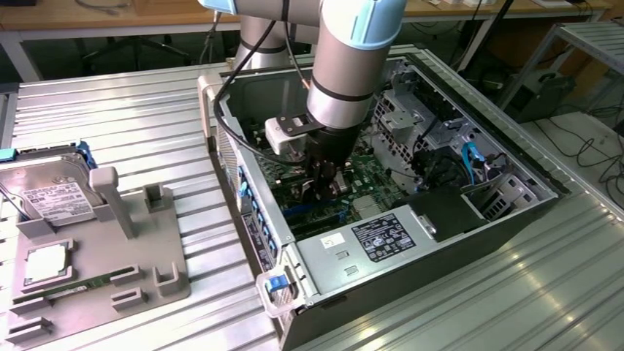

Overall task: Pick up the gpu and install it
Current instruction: 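Insert the gpu into the slot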

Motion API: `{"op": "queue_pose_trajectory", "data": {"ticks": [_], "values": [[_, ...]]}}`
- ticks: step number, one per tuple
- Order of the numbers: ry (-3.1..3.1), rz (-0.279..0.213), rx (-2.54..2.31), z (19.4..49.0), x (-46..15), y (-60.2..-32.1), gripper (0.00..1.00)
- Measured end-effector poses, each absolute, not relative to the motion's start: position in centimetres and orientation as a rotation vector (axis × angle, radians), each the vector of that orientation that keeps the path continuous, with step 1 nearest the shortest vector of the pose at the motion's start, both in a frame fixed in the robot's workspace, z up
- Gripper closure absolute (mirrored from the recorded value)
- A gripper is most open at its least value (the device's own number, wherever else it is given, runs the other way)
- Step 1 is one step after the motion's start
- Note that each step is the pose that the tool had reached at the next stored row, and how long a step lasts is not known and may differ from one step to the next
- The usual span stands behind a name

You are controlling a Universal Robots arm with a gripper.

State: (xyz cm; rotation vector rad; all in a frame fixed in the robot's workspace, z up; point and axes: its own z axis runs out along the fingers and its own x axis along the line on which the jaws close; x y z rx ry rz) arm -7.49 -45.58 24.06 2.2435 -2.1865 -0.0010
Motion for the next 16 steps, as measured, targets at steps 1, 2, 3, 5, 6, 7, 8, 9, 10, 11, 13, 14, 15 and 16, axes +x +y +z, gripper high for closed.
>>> {"op": "queue_pose_trajectory", "data": {"ticks": [1,2,3,5,6,7,8,9,10,11,13,14,15,16], "values": [[-2.186,-0.001,2.243,24.05,-7.49,-45.58,0.72],[-2.187,-0.001,2.244,24.04,-7.49,-45.57,0.72],[-2.187,-0.002,2.244,24.02,-7.49,-45.57,0.72],[-2.187,-0.002,2.244,23.89,-7.49,-45.54,0.72],[-2.187,-0.002,2.244,23.88,-7.49,-45.54,0.72],[-2.187,-0.002,2.244,23.87,-7.49,-45.55,0.72],[-2.187,-0.002,2.244,23.81,-7.49,-45.54,0.72],[-2.187,-0.002,2.244,23.77,-7.48,-45.54,0.72],[-2.187,-0.002,2.244,23.70,-7.49,-45.54,0.72],[-2.187,-0.002,2.244,23.64,-7.49,-45.54,0.72],[-2.187,-0.002,2.244,23.49,-7.49,-45.54,0.72],[-2.187,-0.002,2.244,23.40,-7.49,-45.54,0.72],[-2.186,-0.002,2.243,23.33,-7.49,-45.55,0.72],[-2.186,-0.001,2.243,23.27,-7.49,-45.55,0.72]]}}
